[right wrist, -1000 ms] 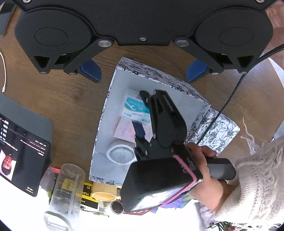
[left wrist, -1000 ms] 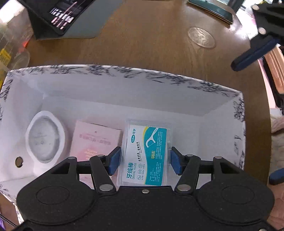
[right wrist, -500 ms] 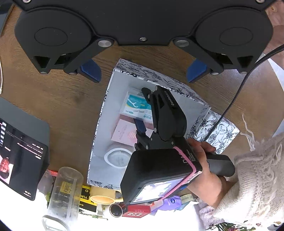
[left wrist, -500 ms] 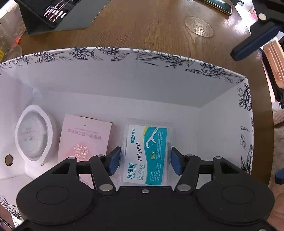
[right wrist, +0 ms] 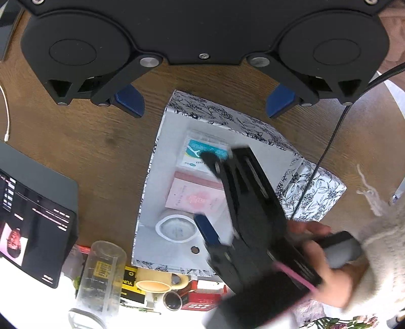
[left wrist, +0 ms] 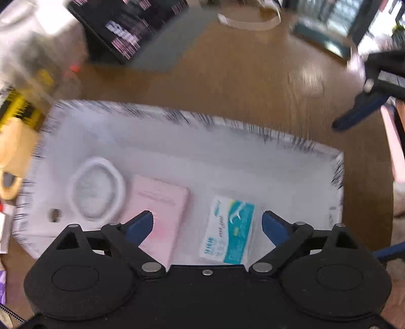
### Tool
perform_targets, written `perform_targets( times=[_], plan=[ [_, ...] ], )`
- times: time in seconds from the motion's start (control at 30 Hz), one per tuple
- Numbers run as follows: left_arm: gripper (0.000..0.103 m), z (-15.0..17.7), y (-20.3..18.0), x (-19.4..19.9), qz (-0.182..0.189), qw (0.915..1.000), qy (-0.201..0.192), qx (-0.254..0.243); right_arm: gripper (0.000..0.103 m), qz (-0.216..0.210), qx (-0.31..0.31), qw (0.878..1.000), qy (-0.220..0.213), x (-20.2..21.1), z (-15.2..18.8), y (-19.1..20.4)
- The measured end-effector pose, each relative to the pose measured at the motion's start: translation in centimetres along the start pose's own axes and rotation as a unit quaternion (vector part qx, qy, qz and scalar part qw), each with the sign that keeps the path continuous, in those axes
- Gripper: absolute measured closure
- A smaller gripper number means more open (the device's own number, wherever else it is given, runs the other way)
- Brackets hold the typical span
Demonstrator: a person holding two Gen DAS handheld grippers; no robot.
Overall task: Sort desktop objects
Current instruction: 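Open the left gripper and lift both tools away from the box, then grasp the XIEFURN-printed floral lid at both ends with both grippers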
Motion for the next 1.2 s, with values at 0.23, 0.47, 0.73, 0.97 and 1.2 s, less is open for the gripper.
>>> perform_targets(
  times=[0.23, 0.47, 0.73, 0.97, 1.2],
  plan=[
    [0.000, 3.1, 0.3, 7.3, 0.002, 0.9818, -0.126, 0.142, 0.000, 0.020, -0.021, 0.999, -0.019, 1.2, 0.8, 1.0],
    [0.000, 8.7, -0.2, 10.0, -0.030, 0.9493, -0.181, 0.255, 0.000, 0.018, -0.041, 0.998, -0.042, 2.3, 1.4, 3.2],
    [0.000, 16.2, -0.7, 13.1, -0.066, 0.8932, -0.234, 0.378, 0.000, -0.003, -0.010, 0.997, -0.071, 2.9, 0.8, 8.2],
    [0.000, 22.1, -0.1, 14.7, -0.096, 0.8497, -0.245, 0.457, 0.000, -0.025, 0.045, 0.993, -0.106, 2.6, -1.6, 13.3],
    [0.000, 25.7, 4.7, 12.6, -0.108, 0.8303, -0.209, 0.505, 0.000, -0.050, 0.089, 0.990, -0.093, -1.8, -5.9, 18.0]
  ],
)
Point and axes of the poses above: each gripper's, at about its wrist camera, not at the fingertips, and x roughly against the way its jaws point, y to its left, z to its underside, the point moved 1 cm from there along -x, roughly the way its jaws point, and after that the axes turned 6 degrees about y, right-handed, at the moved point
